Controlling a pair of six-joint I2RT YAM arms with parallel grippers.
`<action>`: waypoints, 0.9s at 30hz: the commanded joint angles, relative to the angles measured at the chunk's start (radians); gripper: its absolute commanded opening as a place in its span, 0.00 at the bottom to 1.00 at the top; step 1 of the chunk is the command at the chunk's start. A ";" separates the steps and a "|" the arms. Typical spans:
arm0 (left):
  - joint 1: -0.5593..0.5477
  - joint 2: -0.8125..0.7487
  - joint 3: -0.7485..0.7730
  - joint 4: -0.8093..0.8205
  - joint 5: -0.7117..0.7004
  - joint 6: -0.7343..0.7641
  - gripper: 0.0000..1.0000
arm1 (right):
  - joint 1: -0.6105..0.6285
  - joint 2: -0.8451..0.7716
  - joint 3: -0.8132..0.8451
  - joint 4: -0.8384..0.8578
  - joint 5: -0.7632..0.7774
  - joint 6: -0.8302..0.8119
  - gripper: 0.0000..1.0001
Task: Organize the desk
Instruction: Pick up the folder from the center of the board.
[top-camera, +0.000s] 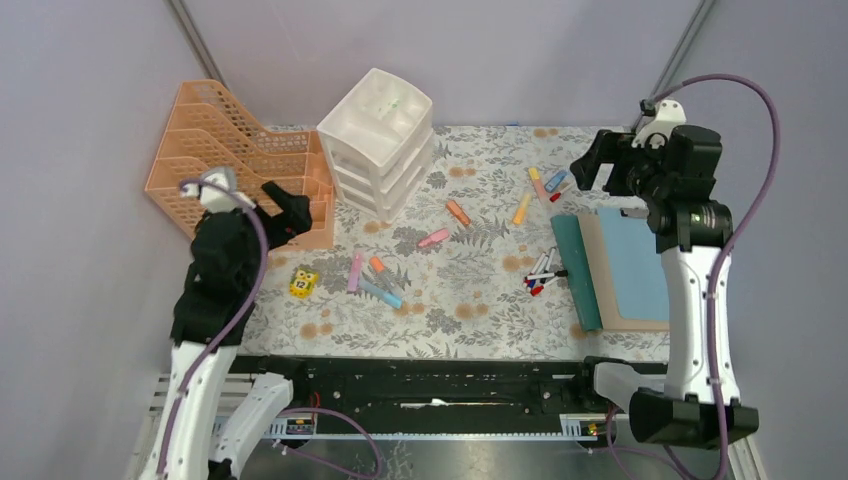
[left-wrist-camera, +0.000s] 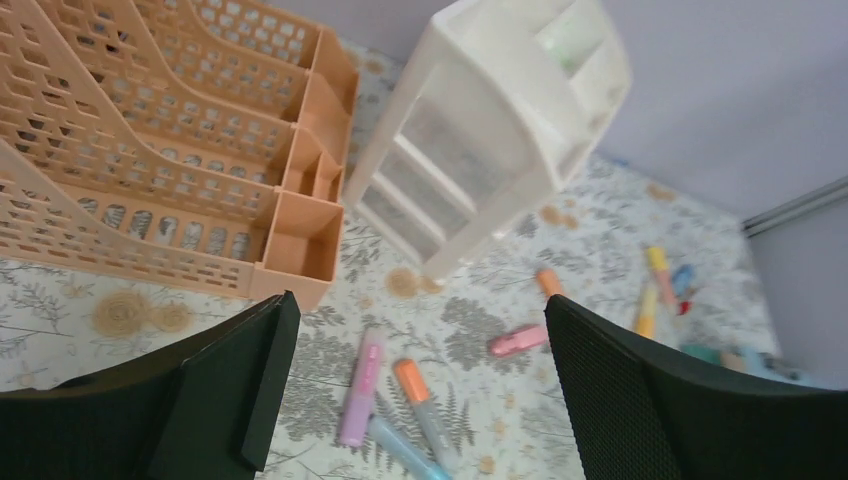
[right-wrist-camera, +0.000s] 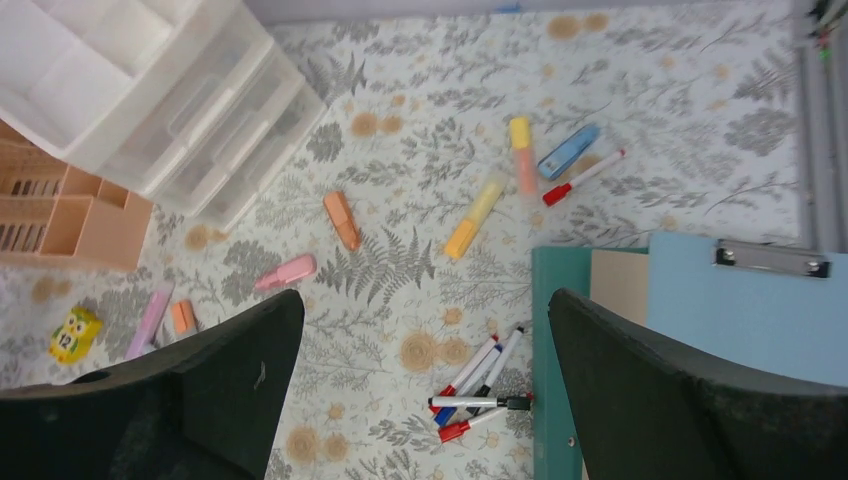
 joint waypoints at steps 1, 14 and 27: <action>0.003 -0.124 -0.016 0.017 0.084 -0.091 0.99 | 0.008 -0.116 0.070 -0.037 0.133 0.032 1.00; 0.003 -0.238 -0.230 0.144 0.524 -0.236 0.99 | 0.008 -0.284 -0.189 -0.077 -0.267 -0.390 1.00; -0.285 0.113 -0.264 0.276 0.378 -0.076 0.99 | 0.008 -0.032 -0.531 0.117 0.218 -0.686 1.00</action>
